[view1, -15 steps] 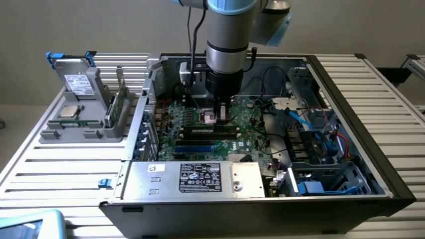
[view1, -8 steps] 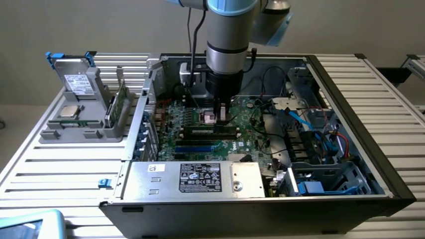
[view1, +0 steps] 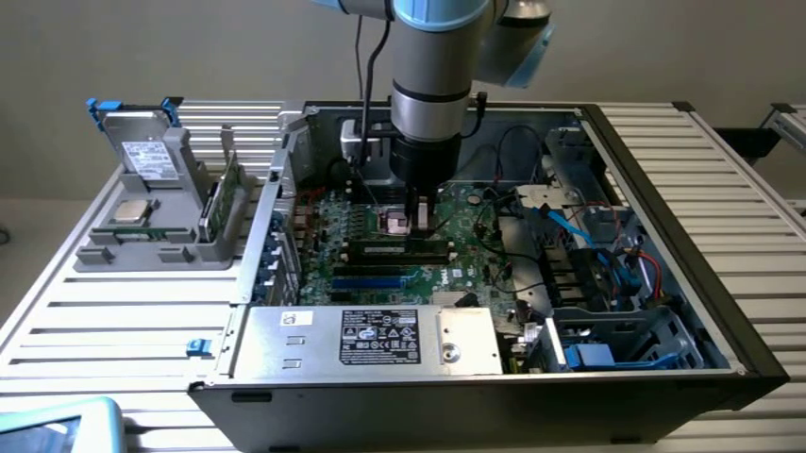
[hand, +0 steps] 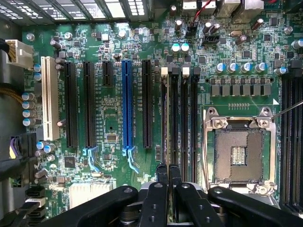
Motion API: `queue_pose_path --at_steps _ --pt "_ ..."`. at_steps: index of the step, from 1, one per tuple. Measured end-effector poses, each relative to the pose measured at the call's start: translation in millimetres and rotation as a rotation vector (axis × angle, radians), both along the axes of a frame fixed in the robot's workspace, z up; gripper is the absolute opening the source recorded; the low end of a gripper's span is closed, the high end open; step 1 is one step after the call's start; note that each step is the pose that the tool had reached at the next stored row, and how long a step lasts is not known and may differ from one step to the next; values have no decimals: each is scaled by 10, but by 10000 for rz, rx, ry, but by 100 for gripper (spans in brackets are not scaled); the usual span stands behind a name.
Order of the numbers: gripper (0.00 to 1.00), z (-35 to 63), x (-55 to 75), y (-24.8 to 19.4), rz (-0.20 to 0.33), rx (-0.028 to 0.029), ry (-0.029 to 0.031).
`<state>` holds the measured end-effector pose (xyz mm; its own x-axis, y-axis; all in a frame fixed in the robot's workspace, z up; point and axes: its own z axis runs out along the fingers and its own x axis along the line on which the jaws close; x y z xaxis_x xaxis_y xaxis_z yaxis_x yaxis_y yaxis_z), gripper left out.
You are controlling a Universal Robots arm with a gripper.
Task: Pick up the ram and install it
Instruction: 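Insert the ram into the slot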
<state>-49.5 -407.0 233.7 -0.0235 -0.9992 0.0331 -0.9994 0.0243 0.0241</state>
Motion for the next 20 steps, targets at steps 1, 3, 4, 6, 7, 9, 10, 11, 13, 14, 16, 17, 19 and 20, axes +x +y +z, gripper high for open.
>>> queue_pose_path --at_steps 1,3,4,6,7,9,10,11,13,14,16,17,19,20 --pt "13 -1 0 -1 1 -2 0" --pt "13 -5 0 -1 1 -4 1" --pt "13 -6 0 -1 0 -5 1" --pt "13 -11 0 -1 1 -2 -1" --pt "13 -15 0 0 1 0 -2" --pt "13 -17 0 -1 1 -4 0" --pt "13 -22 0 0 1 -1 -2" --pt "13 -25 0 -1 1 -1 -2" --pt "13 -25 0 -1 1 -3 -5" --pt "13 -25 1 -1 0 -3 -5" --pt "13 -25 1 -1 0 -3 -8" --pt "13 -25 1 -1 0 -3 -11" --pt "13 -25 2 -1 1 -3 -23" --pt "13 -25 1 -1 2 -2 -27"
